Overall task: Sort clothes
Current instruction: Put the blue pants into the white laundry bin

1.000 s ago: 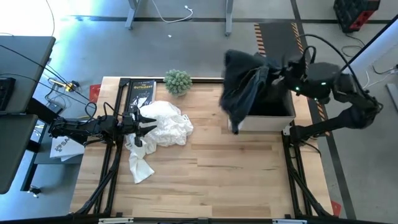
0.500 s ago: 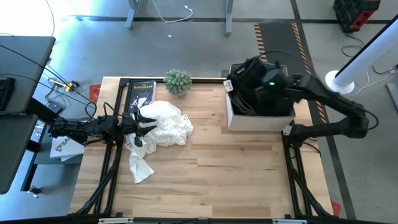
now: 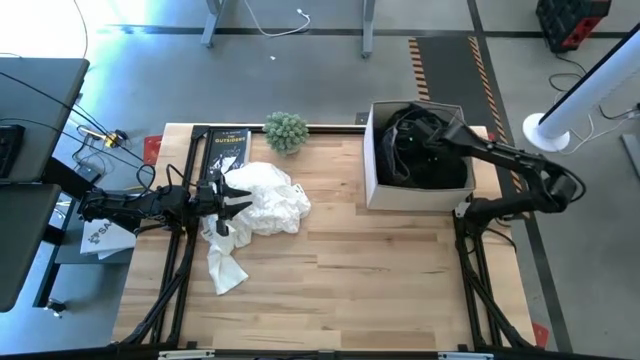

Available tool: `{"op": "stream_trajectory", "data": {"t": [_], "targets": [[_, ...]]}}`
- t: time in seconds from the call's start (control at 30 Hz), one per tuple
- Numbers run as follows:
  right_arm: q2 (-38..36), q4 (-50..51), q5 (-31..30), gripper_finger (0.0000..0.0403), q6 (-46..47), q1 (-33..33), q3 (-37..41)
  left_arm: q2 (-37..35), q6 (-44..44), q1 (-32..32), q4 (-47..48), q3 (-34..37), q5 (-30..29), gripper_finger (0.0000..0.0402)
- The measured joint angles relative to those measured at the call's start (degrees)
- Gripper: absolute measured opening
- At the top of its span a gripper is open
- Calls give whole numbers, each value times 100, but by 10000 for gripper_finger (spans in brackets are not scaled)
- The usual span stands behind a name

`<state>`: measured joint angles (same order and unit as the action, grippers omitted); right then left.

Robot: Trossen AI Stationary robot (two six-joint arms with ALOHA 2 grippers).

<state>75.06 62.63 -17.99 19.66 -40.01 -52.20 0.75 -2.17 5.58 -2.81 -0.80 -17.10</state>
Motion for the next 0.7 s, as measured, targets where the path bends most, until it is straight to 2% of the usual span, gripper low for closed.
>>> {"op": "stream_trajectory", "data": {"t": [0.17, 0.27, 0.4, 0.53, 0.6, 0.7], "targets": [[-23, 1023, 219, 205, -226, -22, -1291, 0, 0, 1, 0, -2, 0, 131], [-19, 1844, 181, 248, 99, -52, -2212, 0, 0, 2, 2, -2, 0, 131], [-36, 2359, 97, 265, 353, -47, -3457, 0, 0, 1, 1, -2, -1, 131], [-106, 1867, 88, 260, -193, 98, -4255, -1, 0, 0, 2, -2, 0, 131], [-185, 1286, 716, 257, -636, 157, -4306, 0, 0, 2, 0, -2, 0, 131], [-279, 319, 2208, 251, -1007, 268, -3959, -2, 0, 2, 0, -2, 0, 131]]}}
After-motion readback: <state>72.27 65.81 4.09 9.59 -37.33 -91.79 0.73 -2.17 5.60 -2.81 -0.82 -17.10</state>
